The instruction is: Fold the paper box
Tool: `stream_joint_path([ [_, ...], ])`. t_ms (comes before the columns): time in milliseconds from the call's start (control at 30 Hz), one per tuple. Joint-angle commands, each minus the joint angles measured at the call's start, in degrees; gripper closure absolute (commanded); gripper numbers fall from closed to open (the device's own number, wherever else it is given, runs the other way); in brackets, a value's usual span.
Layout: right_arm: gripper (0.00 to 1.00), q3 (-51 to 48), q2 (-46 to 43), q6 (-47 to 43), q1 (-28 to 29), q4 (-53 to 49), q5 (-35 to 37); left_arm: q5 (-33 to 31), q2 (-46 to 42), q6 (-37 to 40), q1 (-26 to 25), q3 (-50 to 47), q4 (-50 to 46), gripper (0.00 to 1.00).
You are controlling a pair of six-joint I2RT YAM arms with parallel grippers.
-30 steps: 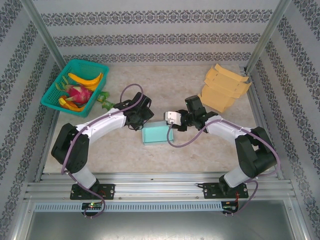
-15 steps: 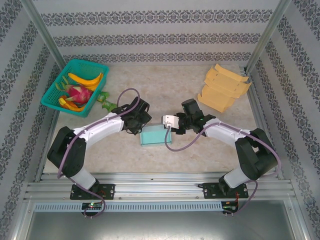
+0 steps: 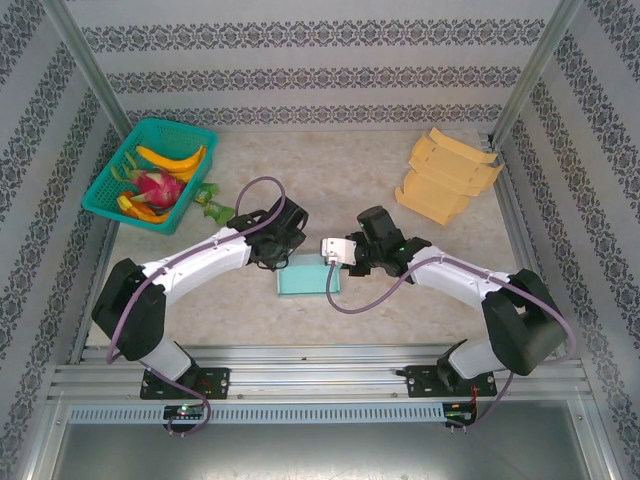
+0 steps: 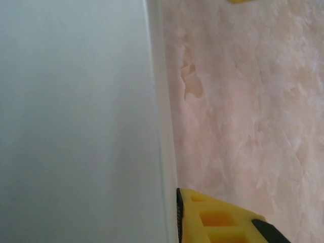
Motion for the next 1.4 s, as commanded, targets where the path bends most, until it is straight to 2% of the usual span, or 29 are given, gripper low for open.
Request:
stream_joint_path([
  [0, 0.78, -0.4, -0.6, 2.2, 2.1, 2.6, -1.6, -0.2, 1.2, -2.3, -1.8, 3.5, 0.9, 0.33],
  [167, 0.76, -0.6, -0.4, 1.5, 2.1, 3.7, -0.9, -1.9, 1.7, -0.8, -1.8, 1.4, 1.6, 0.35],
  [333, 0.68, -1.2, -0.8, 0.1, 2.1, 3.0, 1.1, -3.6, 1.6, 0.2, -1.8, -4.1, 3.4, 0.35],
  [500, 0.67, -1.6, -2.4, -1.0, 2.1, 0.3, 3.4, -4.7, 0.6, -0.8, -1.9, -8.0, 4.1, 0.36],
  [600, 0.6, -2.0, -3.6, -1.7, 2.0, -1.6, 5.0, -5.1, 0.2, -1.6, -2.0, -9.9, 4.8, 0.36],
  [700, 0.59, -2.1, -5.3, -2.4, 1.9, -4.5, 7.5, -5.8, 0.2, -1.8, -2.2, -10.4, 4.8, 0.36],
  [833, 0.51, -1.3, -8.9, -0.8, 1.4, -8.2, 9.1, -7.3, 0.2, -2.1, -2.5, -10.4, 4.1, 0.36],
  [867, 0.5, -1.2, -10.1, 1.5, 1.3, -8.0, 9.5, -7.4, 0.3, -2.1, -2.5, -10.4, 4.1, 0.36],
  [967, 0.46, -0.9, -12.2, 15.4, 1.5, -2.9, 11.4, -7.6, 0.3, -1.7, -2.6, -10.4, 4.4, 0.36],
  [1100, 0.46, 0.2, -11.7, 41.7, 3.1, 1.3, 18.1, -8.7, 0.4, -1.1, -2.8, -10.3, 4.4, 0.36],
  [1200, 0.37, 1.1, -9.0, 55.7, 4.7, 0.9, 22.7, -8.9, 0.5, -0.4, -3.0, -10.2, 4.1, 0.36],
  [1367, 0.34, 3.7, -1.4, 69.1, 7.6, -1.3, 24.6, -9.8, 0.4, 0.1, -3.2, -11.3, 4.6, 0.36],
])
